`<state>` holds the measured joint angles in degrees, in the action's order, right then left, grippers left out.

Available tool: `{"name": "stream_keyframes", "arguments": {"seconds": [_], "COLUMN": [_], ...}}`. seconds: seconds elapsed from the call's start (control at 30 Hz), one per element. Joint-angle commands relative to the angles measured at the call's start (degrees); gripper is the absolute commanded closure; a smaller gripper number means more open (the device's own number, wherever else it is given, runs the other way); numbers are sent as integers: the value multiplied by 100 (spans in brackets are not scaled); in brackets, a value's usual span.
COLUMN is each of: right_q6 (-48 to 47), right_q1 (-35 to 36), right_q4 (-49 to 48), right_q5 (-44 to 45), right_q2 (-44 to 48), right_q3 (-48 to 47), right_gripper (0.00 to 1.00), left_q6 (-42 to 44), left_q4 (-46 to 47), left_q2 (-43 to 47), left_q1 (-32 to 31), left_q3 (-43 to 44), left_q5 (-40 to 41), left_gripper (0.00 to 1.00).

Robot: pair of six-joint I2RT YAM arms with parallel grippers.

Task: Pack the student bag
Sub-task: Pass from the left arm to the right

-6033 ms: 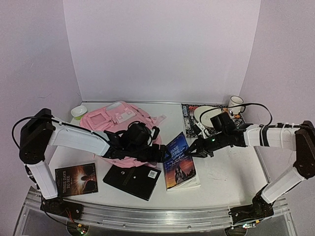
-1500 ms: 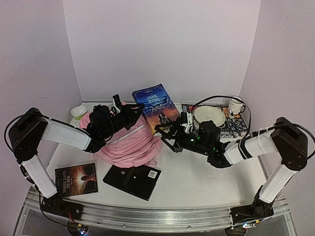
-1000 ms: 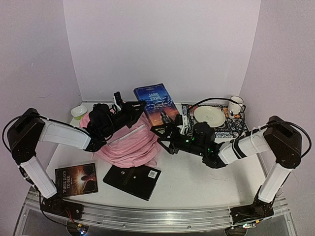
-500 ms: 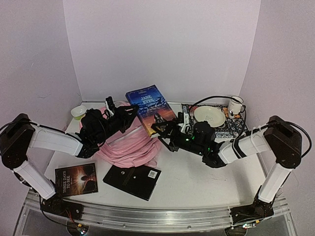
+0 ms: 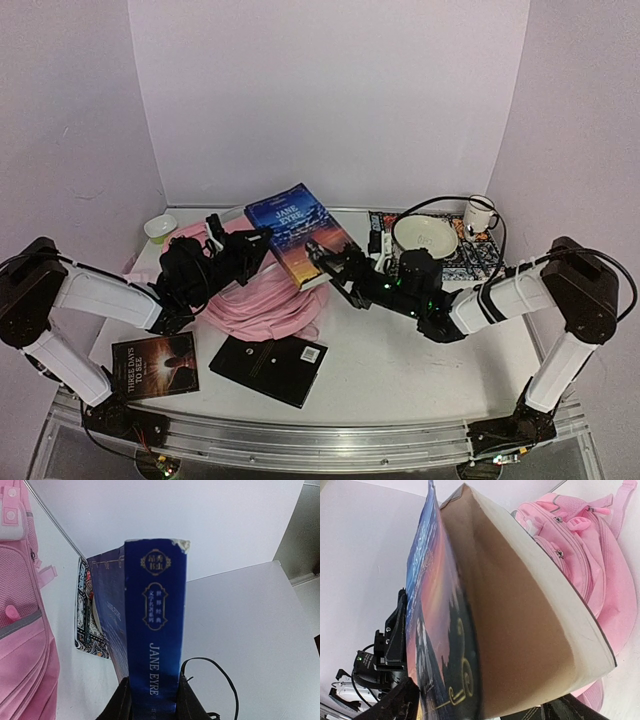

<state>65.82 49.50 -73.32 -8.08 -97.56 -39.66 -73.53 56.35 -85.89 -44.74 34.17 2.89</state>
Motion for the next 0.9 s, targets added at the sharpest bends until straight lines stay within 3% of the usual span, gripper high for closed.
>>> {"name": "stream_keyframes", "arguments": {"seconds": [0.0, 0.63, 0.87], "right_q6": [-246, -481, -443], "right_q1": [-112, -128, -130], "right_q4": [-2932, -2934, -2934], "right_q5": [184, 127, -39], "right_q2": [388, 630, 613], "right_q3": [-85, -112, -250], "right_gripper": [22, 49, 64], "left_q6": [-213, -429, -674], "left_q4": [1128, 1132, 1140], "left_q2": [384, 106, -120], "left_q1": [-119, -625, -747], "left_q3": [-38, -384, -512], "left_q5": [-3, 237, 198], "left_gripper": [100, 100, 100]}}
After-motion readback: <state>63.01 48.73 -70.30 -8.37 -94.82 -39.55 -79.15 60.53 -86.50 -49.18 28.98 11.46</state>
